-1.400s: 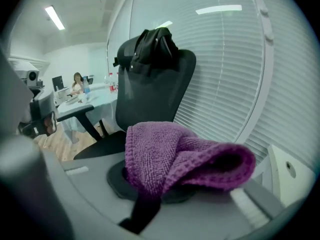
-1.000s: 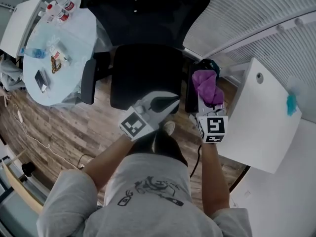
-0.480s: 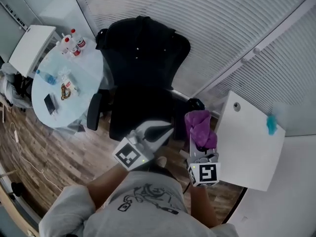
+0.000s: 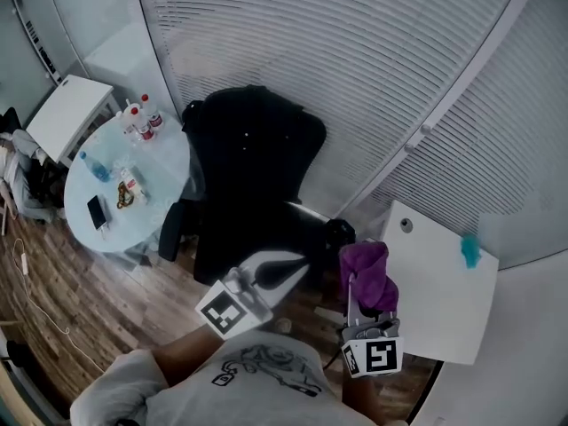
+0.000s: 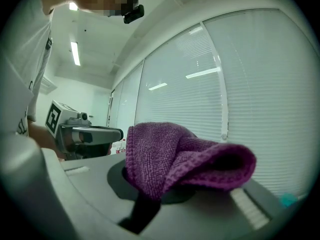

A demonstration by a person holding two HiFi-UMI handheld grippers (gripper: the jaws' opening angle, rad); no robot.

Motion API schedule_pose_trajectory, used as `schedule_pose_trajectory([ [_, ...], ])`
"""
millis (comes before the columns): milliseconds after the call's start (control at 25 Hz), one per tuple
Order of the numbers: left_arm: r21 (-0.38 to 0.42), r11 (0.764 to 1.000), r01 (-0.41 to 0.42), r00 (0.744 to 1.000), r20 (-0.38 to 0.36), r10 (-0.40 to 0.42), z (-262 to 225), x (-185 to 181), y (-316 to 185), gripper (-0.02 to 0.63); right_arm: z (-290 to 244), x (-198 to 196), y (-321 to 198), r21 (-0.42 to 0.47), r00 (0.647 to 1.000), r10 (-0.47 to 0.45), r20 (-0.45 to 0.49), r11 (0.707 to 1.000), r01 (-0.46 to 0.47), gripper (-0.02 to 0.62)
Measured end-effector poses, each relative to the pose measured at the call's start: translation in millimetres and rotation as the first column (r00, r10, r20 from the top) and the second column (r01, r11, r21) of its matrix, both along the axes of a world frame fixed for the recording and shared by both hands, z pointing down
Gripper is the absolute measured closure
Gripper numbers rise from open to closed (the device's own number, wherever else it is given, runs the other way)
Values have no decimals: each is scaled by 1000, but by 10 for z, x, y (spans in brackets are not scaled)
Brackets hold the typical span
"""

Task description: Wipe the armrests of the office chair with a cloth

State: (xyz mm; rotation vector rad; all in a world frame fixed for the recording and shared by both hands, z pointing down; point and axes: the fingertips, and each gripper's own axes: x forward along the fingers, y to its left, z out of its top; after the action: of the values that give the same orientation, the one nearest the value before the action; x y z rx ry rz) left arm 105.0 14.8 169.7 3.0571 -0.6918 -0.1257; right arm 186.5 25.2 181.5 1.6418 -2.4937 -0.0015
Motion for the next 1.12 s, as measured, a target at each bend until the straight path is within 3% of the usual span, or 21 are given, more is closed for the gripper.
schedule_pose_trajectory([
  [320, -17, 996, 90, 996, -13, -91, -45, -102, 275, 604, 26, -183, 213, -11, 993, -116, 17, 993, 116, 565],
  [560, -22, 969, 248, 969, -10, -248, 1, -587, 441, 604, 135, -681, 293, -19, 960, -277, 40, 960, 278, 565],
  [760, -48, 910, 411, 911, -5, -412, 48, -1137, 644, 604, 131, -1293, 390, -17, 889, -457, 39, 889, 458, 565],
  [1120, -34, 768, 639, 769, 13, -639, 104, -2257, 1051, 604, 169, -2526, 713, -19, 721, -692, 39, 721, 693, 565],
])
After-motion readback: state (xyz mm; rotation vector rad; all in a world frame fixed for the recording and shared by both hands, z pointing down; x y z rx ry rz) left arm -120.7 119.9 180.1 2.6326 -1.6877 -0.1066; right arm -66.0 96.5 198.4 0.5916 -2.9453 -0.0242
